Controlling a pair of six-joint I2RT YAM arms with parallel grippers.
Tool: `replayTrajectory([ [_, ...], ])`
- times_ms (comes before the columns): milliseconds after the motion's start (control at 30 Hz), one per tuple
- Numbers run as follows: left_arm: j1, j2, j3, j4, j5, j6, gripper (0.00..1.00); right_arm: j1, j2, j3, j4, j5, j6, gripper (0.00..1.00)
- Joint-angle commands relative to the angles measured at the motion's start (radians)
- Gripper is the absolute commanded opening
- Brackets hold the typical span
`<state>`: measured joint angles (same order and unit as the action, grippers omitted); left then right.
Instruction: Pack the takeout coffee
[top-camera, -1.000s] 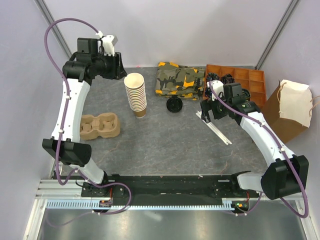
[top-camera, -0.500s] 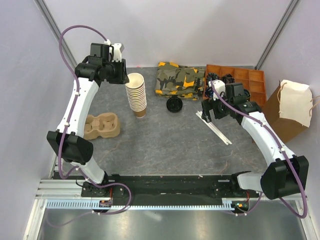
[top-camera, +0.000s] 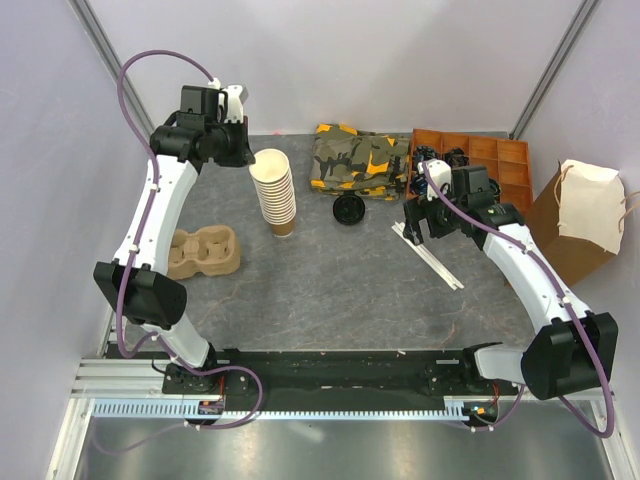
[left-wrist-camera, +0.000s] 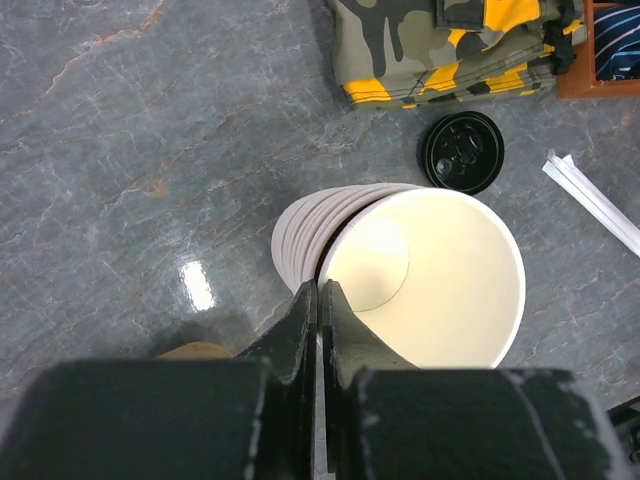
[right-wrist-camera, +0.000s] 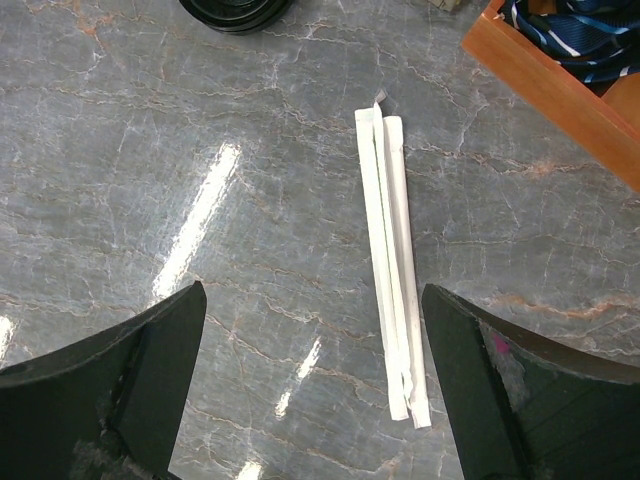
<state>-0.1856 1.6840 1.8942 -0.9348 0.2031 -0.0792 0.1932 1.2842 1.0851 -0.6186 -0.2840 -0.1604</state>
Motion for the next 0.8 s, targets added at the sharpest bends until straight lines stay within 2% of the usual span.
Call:
replayTrajectory([
  [0,-0.002,-0.017,0.063,0.022,0.001,-0.025,0.02,-0.006,-0.031,-0.004,0.010,-0.023,0.005,0.98],
  [433,-0.002,-0.027,0.275,-0.061,0.039,0.022,0.02,-0.006,-0.022,0.001,0.003,-0.032,0.007,0.98],
  [567,-0.002,-0.059,0.342,-0.062,0.112,0.058,0.02,-0.009,-0.013,0.013,0.006,-0.044,0.019,0.98],
  [667,-0.012,-0.087,0.332,-0.065,0.232,0.120,0.02,-0.020,0.009,0.039,0.000,-0.069,0.036,0.98],
  [767,-0.084,-0.109,0.296,-0.067,0.216,0.202,0.02,-0.026,0.027,0.065,-0.003,-0.090,0.042,0.98],
])
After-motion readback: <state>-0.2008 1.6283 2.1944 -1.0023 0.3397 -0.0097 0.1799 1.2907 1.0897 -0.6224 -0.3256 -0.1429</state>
